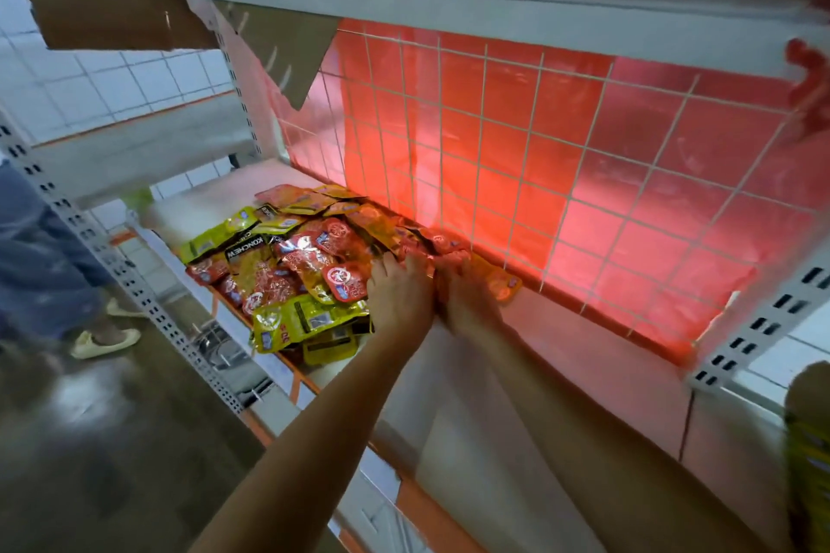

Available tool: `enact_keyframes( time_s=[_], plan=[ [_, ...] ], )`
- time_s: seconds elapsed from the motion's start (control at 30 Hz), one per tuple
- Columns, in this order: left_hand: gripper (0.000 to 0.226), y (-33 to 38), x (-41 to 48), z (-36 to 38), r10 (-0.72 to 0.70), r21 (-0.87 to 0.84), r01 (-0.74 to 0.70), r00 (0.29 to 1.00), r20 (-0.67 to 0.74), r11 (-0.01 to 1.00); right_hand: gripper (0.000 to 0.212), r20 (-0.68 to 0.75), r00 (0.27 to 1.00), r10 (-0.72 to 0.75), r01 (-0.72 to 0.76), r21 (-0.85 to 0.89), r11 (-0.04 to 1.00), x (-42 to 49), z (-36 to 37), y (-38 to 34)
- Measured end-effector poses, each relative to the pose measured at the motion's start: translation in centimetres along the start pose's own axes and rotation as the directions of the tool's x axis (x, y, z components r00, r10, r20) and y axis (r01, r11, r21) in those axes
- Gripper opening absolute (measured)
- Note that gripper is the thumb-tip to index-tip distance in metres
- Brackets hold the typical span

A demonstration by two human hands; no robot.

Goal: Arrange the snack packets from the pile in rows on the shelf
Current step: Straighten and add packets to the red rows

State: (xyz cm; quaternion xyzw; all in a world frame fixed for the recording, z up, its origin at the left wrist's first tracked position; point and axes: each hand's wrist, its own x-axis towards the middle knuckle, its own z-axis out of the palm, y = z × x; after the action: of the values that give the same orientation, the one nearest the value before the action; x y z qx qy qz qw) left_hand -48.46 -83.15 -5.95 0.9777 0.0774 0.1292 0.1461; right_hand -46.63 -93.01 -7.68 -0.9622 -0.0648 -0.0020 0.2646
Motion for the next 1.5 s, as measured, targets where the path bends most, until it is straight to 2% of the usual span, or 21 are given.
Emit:
enact_keyframes(
  time_s=[0.1, 0.27, 0.33, 0.4, 0.43, 0.5, 0.57, 0.63, 0.7, 0.73, 0.83, 0.9, 0.93, 1.03, 1.1, 1.23, 1.37, 1.5],
  plan=[
    [0.033, -0.6, 0.4, 0.4, 0.028, 0.037, -0.029, 1.000, 0.013, 0.999, 0.057, 0.021, 1.000, 0.015, -0.012, -0.120, 0.993, -0.5, 0.0, -0.6],
    [0.045, -0.8, -0.2, -0.1, 0.083, 0.048, -0.082, 0.996, -0.024, 0.996, 0.044, -0.073, 0.988, 0.134, -0.145, -0.182, 0.973, -1.3, 0.3, -1.0],
    [0.058, -0.5, -0.6, -0.5, 0.071, -0.037, -0.068, 0.995, 0.070, 0.997, 0.050, -0.087, 0.986, 0.144, -0.159, -0.193, 0.968, -1.9, 0.3, -1.0],
    [0.068, -0.4, -1.2, -1.0, 0.072, -0.099, -0.057, 0.984, 0.165, 0.993, 0.064, -0.064, 0.985, 0.160, -0.169, -0.158, 0.973, -2.8, -0.1, -1.0],
    [0.065, -0.4, -1.4, -1.1, 0.086, -0.102, -0.068, 0.980, 0.179, 0.992, 0.068, -0.058, 0.982, 0.178, -0.184, -0.126, 0.975, -3.4, -0.2, -1.0],
    [0.043, -0.7, -2.0, -1.2, 0.129, -0.117, -0.110, 0.977, 0.167, 0.987, 0.062, -0.050, 0.973, 0.227, -0.231, -0.105, 0.967, -4.7, -0.6, -1.0],
    [0.027, -0.7, -2.7, -1.2, 0.147, -0.205, -0.115, 0.979, 0.144, 0.972, 0.049, -0.057, 0.968, 0.244, -0.249, -0.112, 0.962, -6.2, -1.0, -0.9],
    [0.023, -0.6, -3.5, -1.7, 0.135, -0.330, -0.097, 0.986, 0.095, 0.939, 0.039, -0.083, 0.964, 0.253, -0.258, -0.061, 0.964, -7.7, -2.0, -1.2],
    [0.031, -0.6, -4.7, -2.3, 0.121, -0.475, -0.062, 0.988, 0.095, 0.878, 0.031, -0.122, 0.947, 0.298, -0.296, 0.030, 0.955, -9.2, -3.1, -1.3],
    [0.033, -0.6, -5.4, -2.7, 0.108, -0.571, -0.010, 0.985, 0.138, 0.821, 0.029, -0.141, 0.931, 0.336, -0.328, 0.079, 0.941, -10.0, -3.7, -1.2],
    [0.017, -0.3, -7.8, -3.7, 0.065, -0.809, 0.266, 0.935, 0.350, 0.525, 0.029, -0.226, 0.874, 0.430, -0.364, 0.282, 0.888, -13.0, -5.4, -0.4],
    [0.013, 0.0, -9.6, -4.5, 0.094, -0.858, 0.382, 0.895, 0.436, 0.343, 0.028, -0.259, 0.837, 0.482, -0.321, 0.482, 0.816, -15.2, -6.2, 0.2],
    [0.018, 0.2, -10.5, -4.9, 0.118, -0.866, 0.411, 0.881, 0.457, 0.286, 0.027, -0.252, 0.817, 0.518, -0.305, 0.573, 0.761, -16.3, -6.3, 0.6],
    [0.031, 1.0, -13.5, -6.1, 0.204, -0.865, 0.464, 0.843, 0.498, 0.192, 0.025, -0.205, 0.773, 0.600, -0.274, 0.744, 0.609, -19.8, -6.8, 1.2],
    [0.030, 1.4, -15.6, -6.6, 0.216, -0.856, 0.493, 0.829, 0.516, 0.154, 0.023, -0.184, 0.756, 0.629, -0.255, 0.802, 0.541, -22.2, -7.1, 1.7],
    [0.020, 2.8, -19.5, -6.8, 0.212, -0.825, 0.543, 0.797, 0.566, 0.159, 0.021, -0.155, 0.723, 0.673, -0.224, 0.869, 0.441, -27.1, -7.7, 2.8],
    [0.012, 4.5, -23.2, -6.7, 0.258, -0.809, 0.542, 0.768, 0.587, 0.226, 0.013, -0.127, 0.681, 0.722, -0.180, 0.925, 0.333, -31.4, -9.1, 3.9],
    [0.009, 7.1, -26.0, -6.7, 0.297, -0.810, 0.505, 0.758, 0.581, 0.298, 0.010, -0.162, 0.648, 0.744, -0.201, 0.906, 0.372, -35.2, -10.6, 5.9]
  ],
)
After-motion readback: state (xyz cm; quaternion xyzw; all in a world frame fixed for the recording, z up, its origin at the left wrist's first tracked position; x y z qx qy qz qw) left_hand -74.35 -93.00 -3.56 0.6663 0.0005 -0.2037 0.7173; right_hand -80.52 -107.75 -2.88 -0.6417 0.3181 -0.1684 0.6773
